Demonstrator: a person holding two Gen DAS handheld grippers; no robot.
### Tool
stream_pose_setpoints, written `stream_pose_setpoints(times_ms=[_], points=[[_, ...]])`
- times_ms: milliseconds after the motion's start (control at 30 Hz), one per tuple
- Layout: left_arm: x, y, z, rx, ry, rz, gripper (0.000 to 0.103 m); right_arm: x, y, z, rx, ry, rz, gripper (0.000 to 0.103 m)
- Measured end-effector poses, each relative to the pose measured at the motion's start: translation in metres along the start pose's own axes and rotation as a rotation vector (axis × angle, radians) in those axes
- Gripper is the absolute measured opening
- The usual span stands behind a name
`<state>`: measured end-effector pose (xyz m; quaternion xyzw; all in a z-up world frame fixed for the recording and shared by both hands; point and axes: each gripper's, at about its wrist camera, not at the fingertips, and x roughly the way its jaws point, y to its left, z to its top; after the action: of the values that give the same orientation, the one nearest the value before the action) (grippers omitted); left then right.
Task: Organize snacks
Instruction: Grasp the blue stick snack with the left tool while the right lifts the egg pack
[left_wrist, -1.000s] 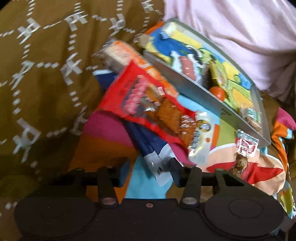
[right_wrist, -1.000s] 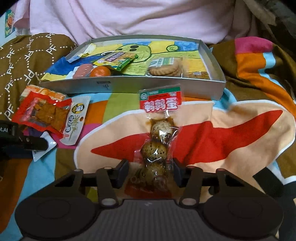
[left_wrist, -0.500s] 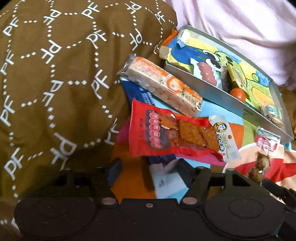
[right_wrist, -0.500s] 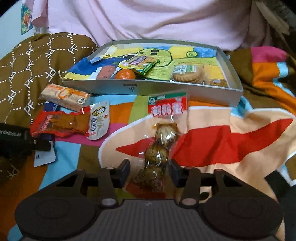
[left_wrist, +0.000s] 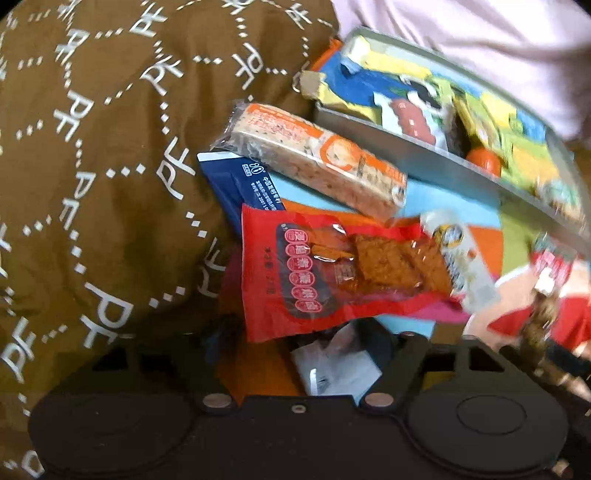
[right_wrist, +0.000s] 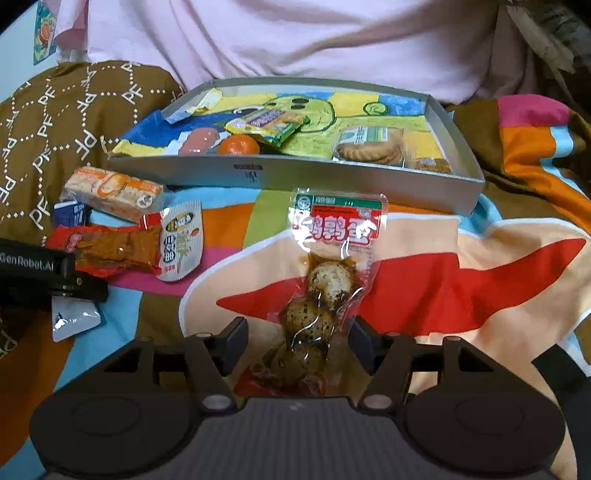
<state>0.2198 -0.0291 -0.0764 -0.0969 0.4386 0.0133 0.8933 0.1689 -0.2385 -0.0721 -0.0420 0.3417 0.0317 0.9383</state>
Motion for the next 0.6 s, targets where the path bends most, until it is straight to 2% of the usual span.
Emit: stream_pose_setpoints(times_ms=[67, 133, 233, 367, 467, 600], points=[[-0.001, -0.004, -0.003, 0.058, -0.004, 0.04, 0.05, 0.003, -0.001, -0.001, 0.009, 0.027, -0.002, 0.063], [-0.004, -0.001, -0.005, 0.077, -0.001, 0.059, 0.042, 0.002, 0.0, -0.001, 0.004, 0.028, -0.003, 0.059], [-0.01, 0.009, -0.005, 0.043, 0.019, 0.062, 0.034, -0.002, 0.0, -0.001, 0.0, 0.023, -0.005, 0.05], [-0.017, 0.02, -0.01, 0.05, 0.074, 0.055, 0.034, -0.008, -0.001, -0.001, 0.013, 0.039, 0.011, 0.043], [-0.024, 0.023, -0.02, 0.069, 0.117, 0.032, 0.034, -0.013, 0.001, -0.002, 0.002, 0.065, 0.026, 0.042], [-0.039, 0.02, -0.037, 0.128, 0.157, -0.005, 0.034, -0.025, 0.006, -0.007, -0.017, 0.109, 0.096, 0.042]])
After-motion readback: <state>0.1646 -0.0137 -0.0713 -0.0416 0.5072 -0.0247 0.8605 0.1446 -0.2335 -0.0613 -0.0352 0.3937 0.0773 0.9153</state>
